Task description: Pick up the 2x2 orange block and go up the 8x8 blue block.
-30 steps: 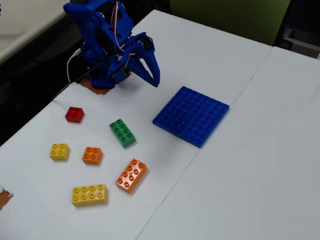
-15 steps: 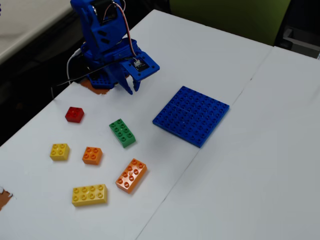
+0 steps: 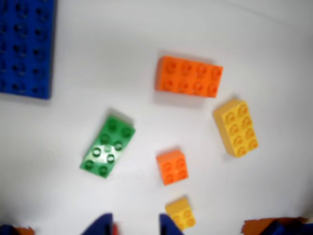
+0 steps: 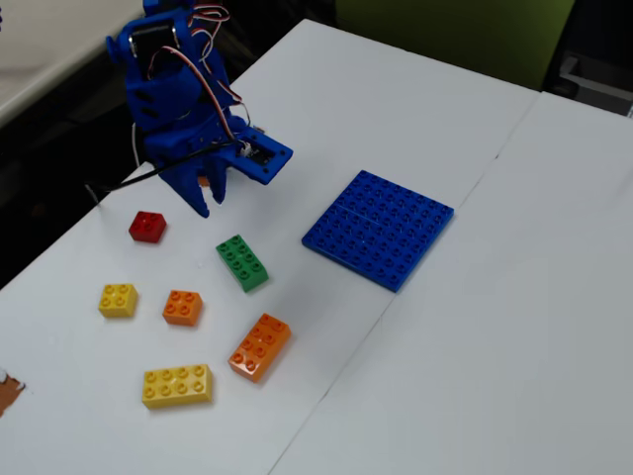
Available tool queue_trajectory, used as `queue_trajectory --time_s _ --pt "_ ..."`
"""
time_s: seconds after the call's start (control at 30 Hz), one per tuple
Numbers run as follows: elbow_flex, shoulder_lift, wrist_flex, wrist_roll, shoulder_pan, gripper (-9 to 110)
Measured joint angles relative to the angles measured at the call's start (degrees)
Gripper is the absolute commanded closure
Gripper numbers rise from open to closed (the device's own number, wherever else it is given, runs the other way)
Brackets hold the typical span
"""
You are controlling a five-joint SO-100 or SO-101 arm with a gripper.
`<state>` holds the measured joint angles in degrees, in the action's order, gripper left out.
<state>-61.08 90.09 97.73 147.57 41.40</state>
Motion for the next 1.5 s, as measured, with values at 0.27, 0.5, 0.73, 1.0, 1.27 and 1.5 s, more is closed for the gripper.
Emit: queue_trajectory --time_s 0.27,0.5,0.73,1.0,1.27,1.5 --pt "1.2 -8.3 -4.8 18.4 6.4 85" --pt "1.2 -13.7 -9.3 24.2 9.3 83" --pt "1.3 -18.5 -12.7 25.0 11.0 82" --pt "1.3 -22.7 -17.7 27.5 12.7 81" --pt "1.3 -28.6 -22.7 28.7 13.9 80" --pt "1.3 -30.6 -23.7 28.7 14.1 80"
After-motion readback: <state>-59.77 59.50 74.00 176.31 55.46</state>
